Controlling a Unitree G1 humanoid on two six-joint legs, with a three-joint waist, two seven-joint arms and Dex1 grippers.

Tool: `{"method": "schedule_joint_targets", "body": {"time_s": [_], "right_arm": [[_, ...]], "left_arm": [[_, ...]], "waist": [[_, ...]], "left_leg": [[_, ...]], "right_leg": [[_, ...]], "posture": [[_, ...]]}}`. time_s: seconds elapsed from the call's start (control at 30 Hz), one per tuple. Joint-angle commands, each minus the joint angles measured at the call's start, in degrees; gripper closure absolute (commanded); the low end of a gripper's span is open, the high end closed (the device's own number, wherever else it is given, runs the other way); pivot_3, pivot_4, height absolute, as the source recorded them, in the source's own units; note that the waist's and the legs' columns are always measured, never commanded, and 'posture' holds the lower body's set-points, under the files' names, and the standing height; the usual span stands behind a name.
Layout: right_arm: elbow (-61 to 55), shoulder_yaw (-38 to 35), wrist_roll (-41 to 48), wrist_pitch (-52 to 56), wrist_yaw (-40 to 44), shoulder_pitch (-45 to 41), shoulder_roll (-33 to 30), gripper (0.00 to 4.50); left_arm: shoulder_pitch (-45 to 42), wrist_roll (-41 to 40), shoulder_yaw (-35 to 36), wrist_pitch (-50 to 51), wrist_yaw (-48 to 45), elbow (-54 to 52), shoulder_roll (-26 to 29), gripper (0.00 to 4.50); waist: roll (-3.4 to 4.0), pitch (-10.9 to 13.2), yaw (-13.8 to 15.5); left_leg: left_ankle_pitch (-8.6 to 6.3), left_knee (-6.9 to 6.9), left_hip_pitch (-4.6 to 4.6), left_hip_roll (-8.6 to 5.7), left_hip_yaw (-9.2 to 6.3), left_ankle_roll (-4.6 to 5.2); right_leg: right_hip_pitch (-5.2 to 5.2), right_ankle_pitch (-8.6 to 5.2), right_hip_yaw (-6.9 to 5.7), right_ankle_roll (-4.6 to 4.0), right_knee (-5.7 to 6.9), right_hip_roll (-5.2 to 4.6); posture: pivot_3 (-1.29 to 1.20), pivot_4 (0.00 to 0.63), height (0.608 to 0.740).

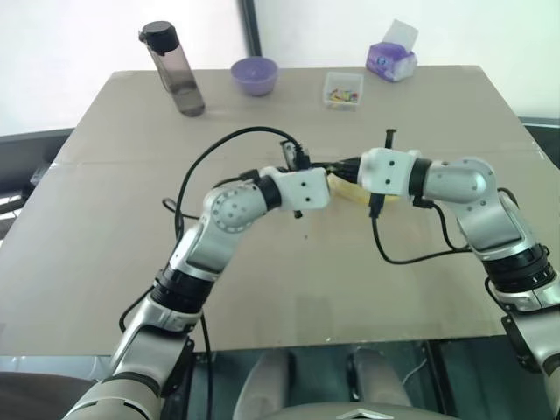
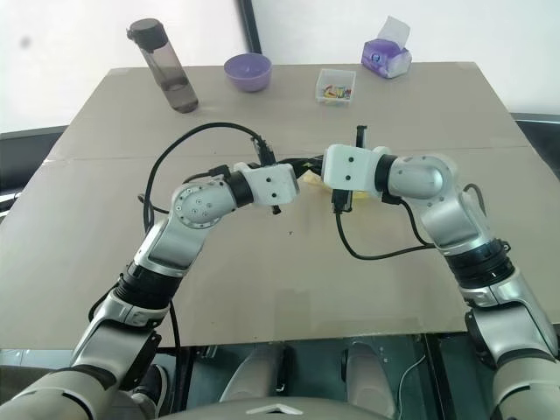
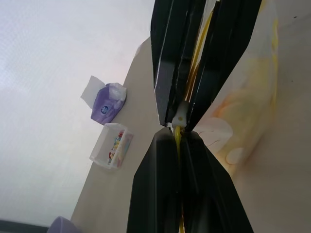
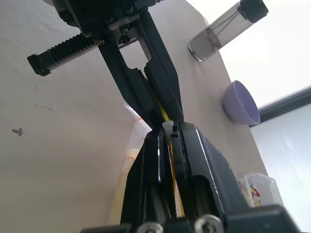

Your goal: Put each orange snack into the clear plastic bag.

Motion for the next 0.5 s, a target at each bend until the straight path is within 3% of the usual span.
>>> {"method": "schedule_joint_targets", "body": {"time_s": [0.03,0.23,0.33,0.5], "right_arm": [[-2.0,-1.5,0.7,-0.2,-0.4,-0.7,0.2,4.42],[-1.3,-1.9,-0.3,0.0,-0.6,-0.2,-1.0,4.42],[-0.7,-2.4,-0.9,0.0,-0.8,0.1,-2.0,4.42],[-0.5,-2.8,-1.7,1.0,-1.4,0.9,-3.0,4.42]], "left_arm": [[-0.4,0.2,0.0,-1.1,0.6,-0.7,0.0,4.50],[0.1,1.9,1.6,0.5,2.9,1.2,0.9,4.50],[-0.5,6.1,3.5,5.7,7.7,4.6,1.7,4.50],[-0.3,8.1,3.6,14.2,7.9,6.1,2.6,4.50]], "waist": [[0.00,0.0,0.0],[0.00,0.0,0.0],[0.00,0.0,0.0],[0.00,0.0,-0.1]], "left_leg": [[0.00,0.00,0.00,0.00,0.00,0.00],[0.00,0.00,0.00,0.00,0.00,0.00],[0.00,0.00,0.00,0.00,0.00,0.00],[0.00,0.00,0.01,-0.01,0.00,0.00]], "right_leg": [[0.00,0.00,0.00,0.00,0.00,0.00],[0.00,0.00,0.00,0.00,0.00,0.00],[0.00,0.00,0.00,0.00,0.00,0.00],[0.00,0.00,0.00,0.00,0.03,0.02]], "posture": [[0.00,0.150,0.740],[0.00,0.150,0.740],[0.00,0.150,0.740],[0.00,0.150,0.740]]}}
